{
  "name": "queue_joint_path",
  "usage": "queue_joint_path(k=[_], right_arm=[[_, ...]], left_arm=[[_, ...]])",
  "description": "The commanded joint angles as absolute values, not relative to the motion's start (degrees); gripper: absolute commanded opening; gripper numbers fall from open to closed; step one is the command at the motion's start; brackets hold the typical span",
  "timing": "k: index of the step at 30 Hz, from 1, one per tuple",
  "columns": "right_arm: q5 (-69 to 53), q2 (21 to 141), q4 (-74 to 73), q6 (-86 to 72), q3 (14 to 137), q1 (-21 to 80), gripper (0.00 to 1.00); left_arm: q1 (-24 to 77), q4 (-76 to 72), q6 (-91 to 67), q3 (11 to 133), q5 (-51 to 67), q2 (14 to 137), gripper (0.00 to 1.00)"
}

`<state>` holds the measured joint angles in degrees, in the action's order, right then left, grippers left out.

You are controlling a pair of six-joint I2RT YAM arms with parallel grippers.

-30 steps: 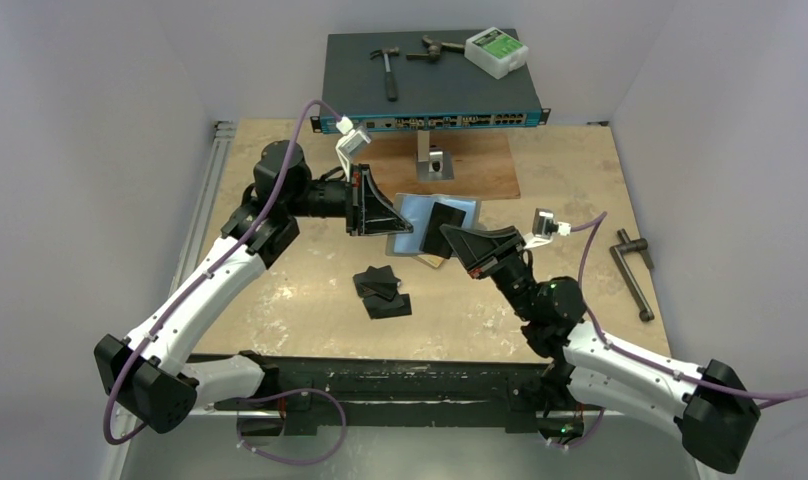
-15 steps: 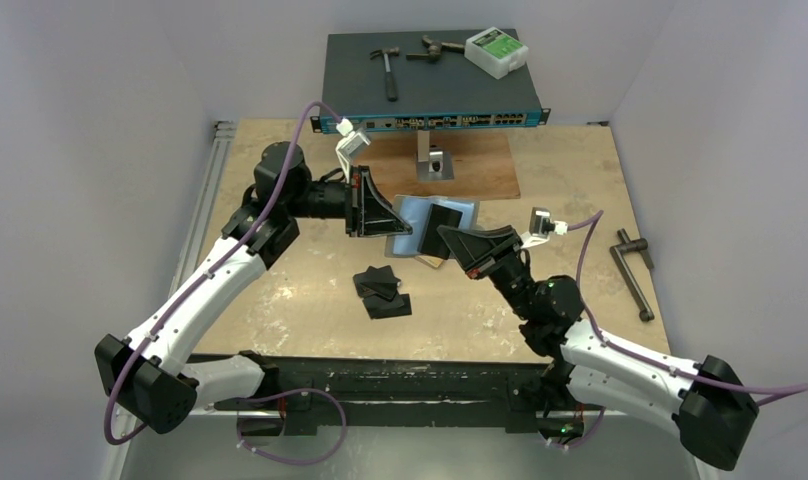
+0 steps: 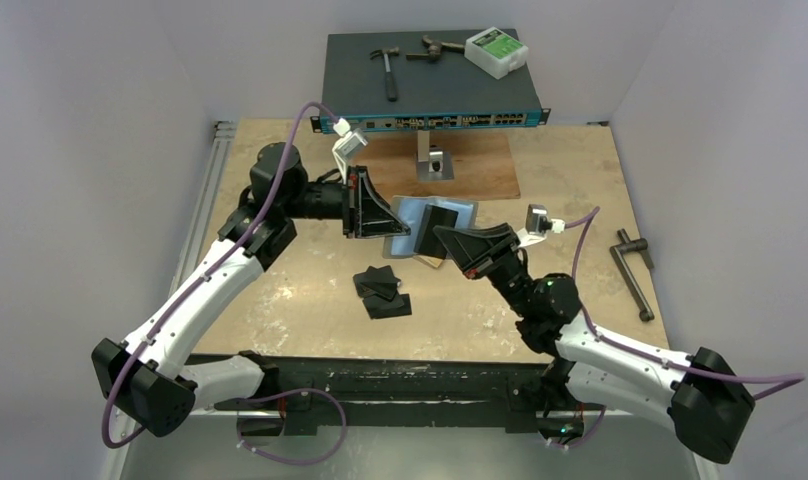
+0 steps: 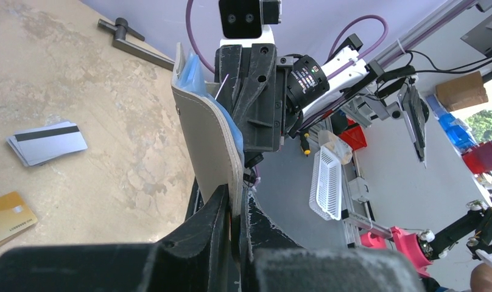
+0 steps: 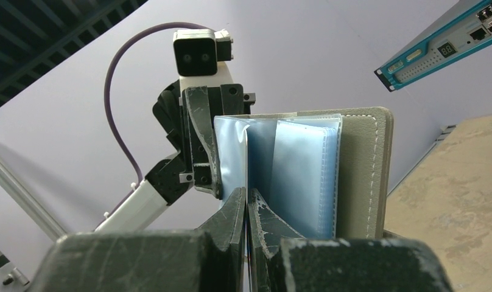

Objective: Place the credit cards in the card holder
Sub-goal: Insert the credit card into the card holder.

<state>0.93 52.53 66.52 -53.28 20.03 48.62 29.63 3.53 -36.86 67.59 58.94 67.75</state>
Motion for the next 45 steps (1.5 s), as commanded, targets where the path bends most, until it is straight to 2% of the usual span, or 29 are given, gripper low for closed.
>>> queue_joint_path(k=[1, 11, 21, 25, 27, 32, 42, 45], right_arm=[[-3.90, 54.15, 66.86, -52.27, 22.99, 49.13, 0.00], [-4.24, 53.48, 65.95, -51.79, 23.34, 49.16, 0.00], [-4.36, 52.75, 65.64, -51.33, 23.32, 49.17, 0.00], [-4.74, 53.38, 65.95, -51.41, 23.63, 49.30, 0.00], [-4.87, 53.87, 65.94, -51.34, 23.92, 49.35, 0.00], [-4.66, 54.34, 63.64, -50.20, 24.90, 49.77, 0.00], [-4.04, 54.82, 59.55, -48.17, 27.82, 50.62, 0.00], [-4.81, 56.09, 59.78, -48.27, 28.99, 50.67, 0.00]], left_arm=[[30.11, -0.13, -36.87, 67.96, 59.67, 66.60, 0.07], [30.40, 4.20, -33.98, 68.23, 58.22, 66.66, 0.18], [30.72, 11.77, -29.43, 69.83, 54.67, 67.19, 0.18], [31.14, 11.00, -29.95, 69.32, 55.50, 67.18, 0.05], [31.14, 9.35, -31.23, 68.84, 56.21, 67.23, 0.04], [31.29, 6.05, -33.72, 68.76, 58.00, 67.24, 0.04], [32.05, 2.10, -36.74, 68.03, 59.66, 67.29, 0.14], [32.22, 1.76, -36.91, 68.03, 60.05, 67.24, 0.14]])
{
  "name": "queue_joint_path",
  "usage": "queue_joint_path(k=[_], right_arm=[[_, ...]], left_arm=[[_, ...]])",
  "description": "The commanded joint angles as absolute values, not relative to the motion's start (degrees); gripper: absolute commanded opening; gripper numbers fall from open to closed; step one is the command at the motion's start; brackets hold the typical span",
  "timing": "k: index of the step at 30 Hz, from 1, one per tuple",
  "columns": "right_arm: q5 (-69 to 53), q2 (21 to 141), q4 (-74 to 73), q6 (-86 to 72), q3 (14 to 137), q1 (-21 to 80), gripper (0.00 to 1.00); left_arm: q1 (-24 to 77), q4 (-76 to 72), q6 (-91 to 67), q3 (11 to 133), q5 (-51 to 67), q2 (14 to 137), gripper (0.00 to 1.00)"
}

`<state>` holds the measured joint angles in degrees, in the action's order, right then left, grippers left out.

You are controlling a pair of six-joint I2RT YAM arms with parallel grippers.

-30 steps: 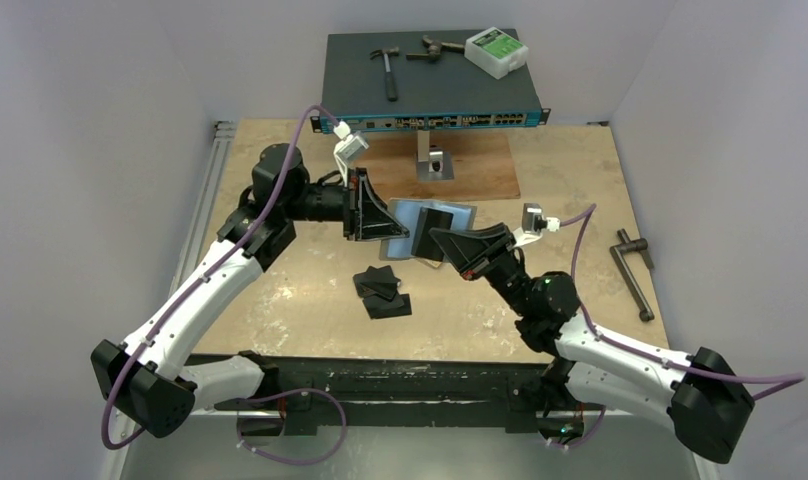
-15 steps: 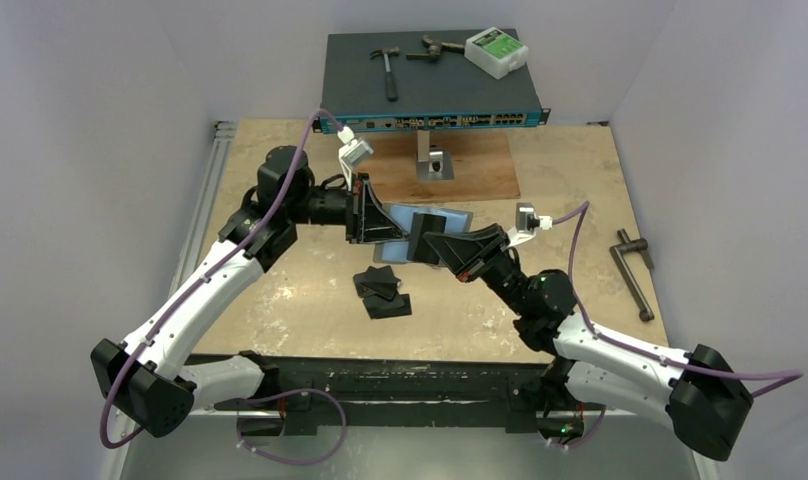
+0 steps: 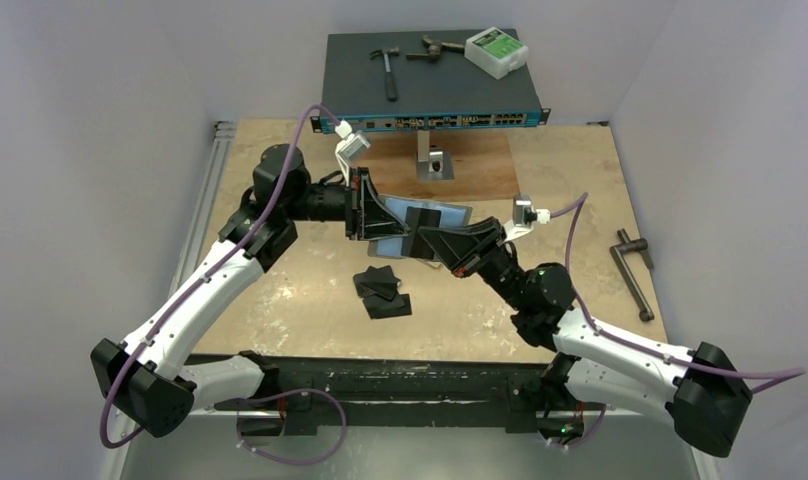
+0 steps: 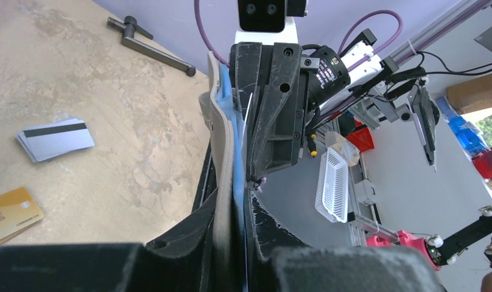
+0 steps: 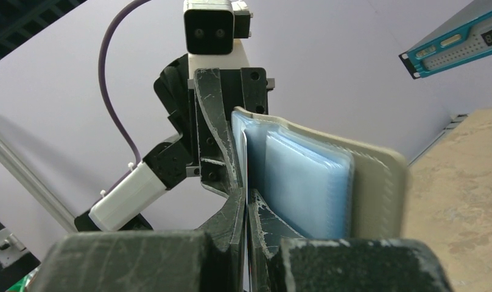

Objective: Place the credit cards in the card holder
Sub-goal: Insert the credit card into the card holder.

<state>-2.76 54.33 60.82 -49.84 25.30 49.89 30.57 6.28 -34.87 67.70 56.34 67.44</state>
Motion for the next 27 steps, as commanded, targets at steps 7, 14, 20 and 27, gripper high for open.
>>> queue_joint_path(k=[7, 14, 20, 27], right_arm=[[-4.23, 56.03, 52.71, -47.72, 31.16, 50.71, 0.05], [2.63, 48.08, 32.04, -43.77, 33.33, 50.71, 0.46], [6.55, 44.05, 18.52, -42.67, 35.07, 50.71, 0.53], [6.42, 45.05, 15.15, -41.04, 37.24, 50.71, 0.54]], left_arm=[[32.22, 1.12, -37.27, 67.50, 60.58, 67.15, 0.00], [31.41, 2.37, -37.25, 67.41, 59.41, 66.72, 0.00], [30.36, 3.33, -37.64, 67.11, 58.32, 66.88, 0.00], [29.92, 4.42, -37.22, 67.09, 57.77, 66.66, 0.00]])
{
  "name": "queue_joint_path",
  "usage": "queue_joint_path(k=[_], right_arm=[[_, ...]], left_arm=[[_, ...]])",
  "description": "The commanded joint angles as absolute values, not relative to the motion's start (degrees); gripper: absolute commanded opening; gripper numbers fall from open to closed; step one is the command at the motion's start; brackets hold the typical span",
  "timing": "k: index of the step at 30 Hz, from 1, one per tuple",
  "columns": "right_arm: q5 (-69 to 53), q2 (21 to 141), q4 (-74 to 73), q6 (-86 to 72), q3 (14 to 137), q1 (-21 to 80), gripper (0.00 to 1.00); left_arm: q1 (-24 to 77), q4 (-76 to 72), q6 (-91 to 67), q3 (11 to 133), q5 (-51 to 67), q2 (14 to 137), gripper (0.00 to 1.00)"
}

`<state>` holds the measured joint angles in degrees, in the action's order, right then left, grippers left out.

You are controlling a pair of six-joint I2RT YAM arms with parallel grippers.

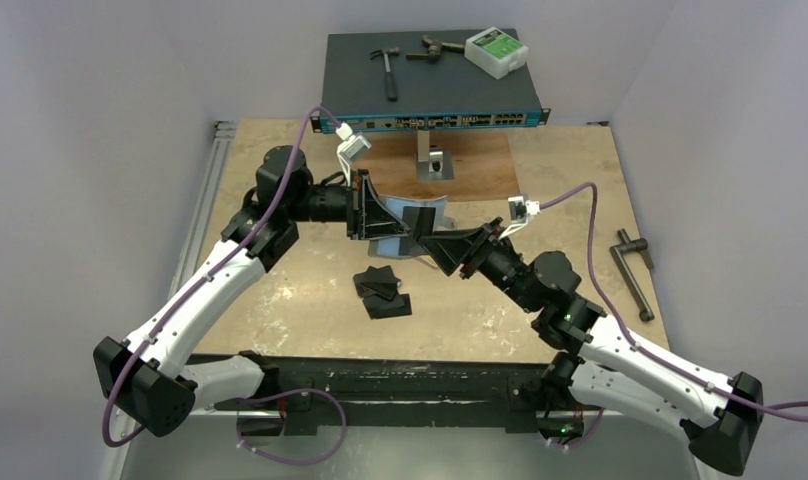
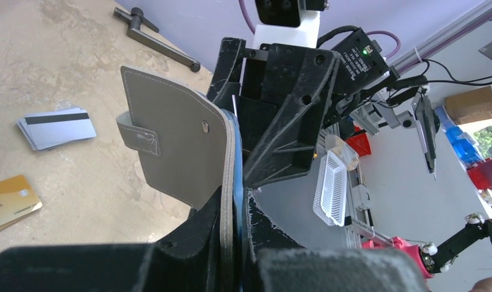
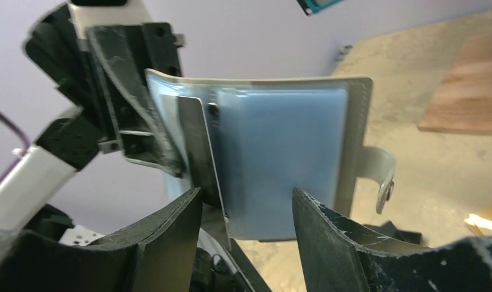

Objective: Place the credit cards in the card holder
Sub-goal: Insert the credit card into the card holder.

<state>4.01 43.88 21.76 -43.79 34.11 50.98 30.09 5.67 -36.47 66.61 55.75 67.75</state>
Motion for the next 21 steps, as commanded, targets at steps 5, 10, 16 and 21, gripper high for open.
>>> queue_joint_path(k=[5, 10, 16, 21], right_arm=[[6.87, 45.09, 14.36, -39.73, 38.64, 50.71, 0.41], [6.71, 45.00, 11.91, -37.69, 41.28, 50.71, 0.39], [5.78, 45.74, 10.42, -36.13, 42.86, 50.71, 0.42], [4.36, 47.46, 11.73, -36.58, 42.85, 50.71, 0.39]], left_arm=[[29.67, 8.00, -35.72, 66.89, 55.02, 66.38, 0.00], [29.37, 13.17, -32.83, 66.76, 51.29, 66.37, 0.00], [28.83, 13.88, -32.99, 66.07, 50.16, 66.28, 0.00], [28.74, 13.45, -33.12, 66.62, 50.53, 66.38, 0.00]])
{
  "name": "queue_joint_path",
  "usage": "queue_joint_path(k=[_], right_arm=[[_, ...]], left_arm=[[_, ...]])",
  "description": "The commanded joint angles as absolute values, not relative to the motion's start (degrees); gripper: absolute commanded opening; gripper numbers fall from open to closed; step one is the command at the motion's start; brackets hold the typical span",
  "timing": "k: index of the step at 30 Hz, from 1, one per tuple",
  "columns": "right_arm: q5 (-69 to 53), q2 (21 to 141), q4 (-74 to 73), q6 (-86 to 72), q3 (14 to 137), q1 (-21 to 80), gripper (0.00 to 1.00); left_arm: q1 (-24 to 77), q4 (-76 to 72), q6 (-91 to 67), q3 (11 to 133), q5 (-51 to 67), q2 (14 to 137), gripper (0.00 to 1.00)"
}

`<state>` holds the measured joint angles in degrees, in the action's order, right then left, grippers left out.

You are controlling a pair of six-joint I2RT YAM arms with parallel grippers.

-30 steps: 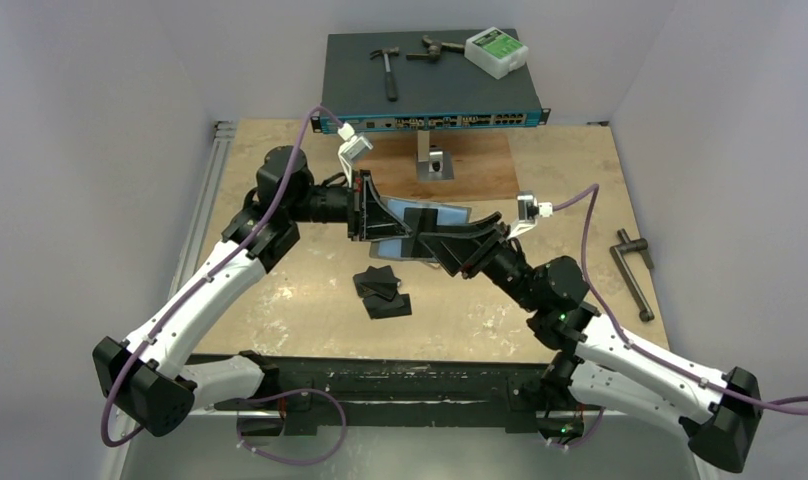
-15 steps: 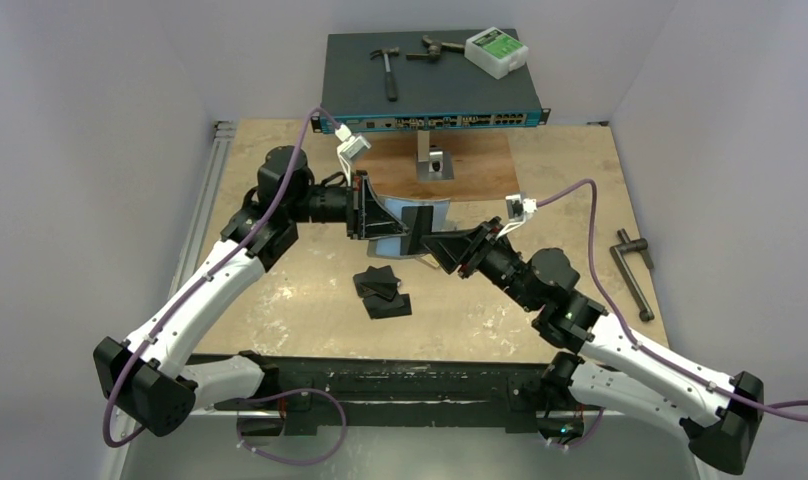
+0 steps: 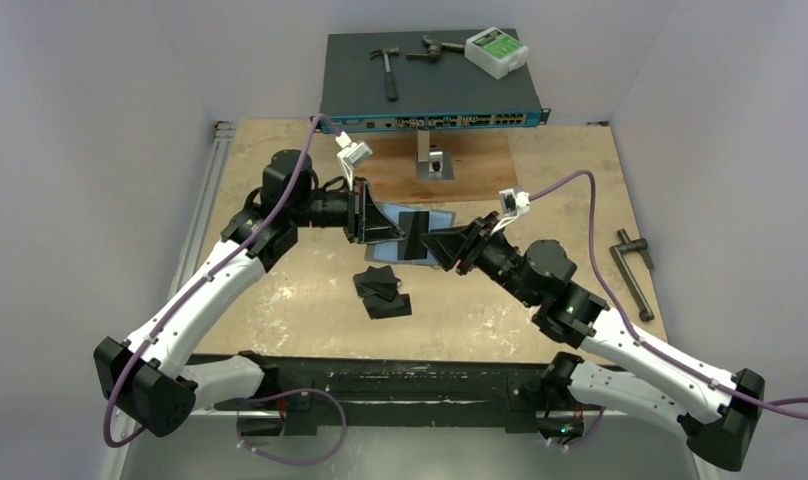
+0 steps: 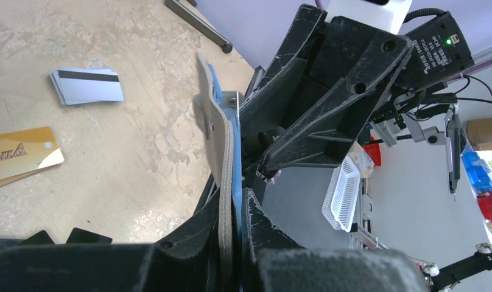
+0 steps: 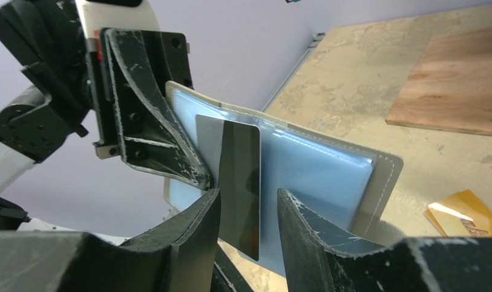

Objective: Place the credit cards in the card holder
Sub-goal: Insert the credit card into the card holder.

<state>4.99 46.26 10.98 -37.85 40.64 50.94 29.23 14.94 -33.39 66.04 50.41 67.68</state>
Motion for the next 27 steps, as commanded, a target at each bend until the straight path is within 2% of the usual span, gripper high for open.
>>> queue_joint_path(k=[1, 12, 20, 27], right_arm=[[4.16, 47.75, 11.93, -36.57, 42.95, 50.71, 0.39], [0.58, 50.33, 15.09, -37.64, 43.38, 50.80, 0.38], [2.82, 54.94, 14.97, -38.01, 45.87, 54.16, 0.37], [3.25, 57.33, 16.13, -37.39, 47.20, 56.33, 0.40]], left_arm=[[28.74, 13.45, -33.11, 66.62, 50.61, 66.40, 0.00], [28.65, 12.91, -33.57, 66.18, 50.35, 66.33, 0.00], [28.57, 14.92, -32.81, 66.54, 47.87, 66.62, 0.00], [28.48, 14.97, -33.01, 65.87, 47.46, 66.81, 0.09]])
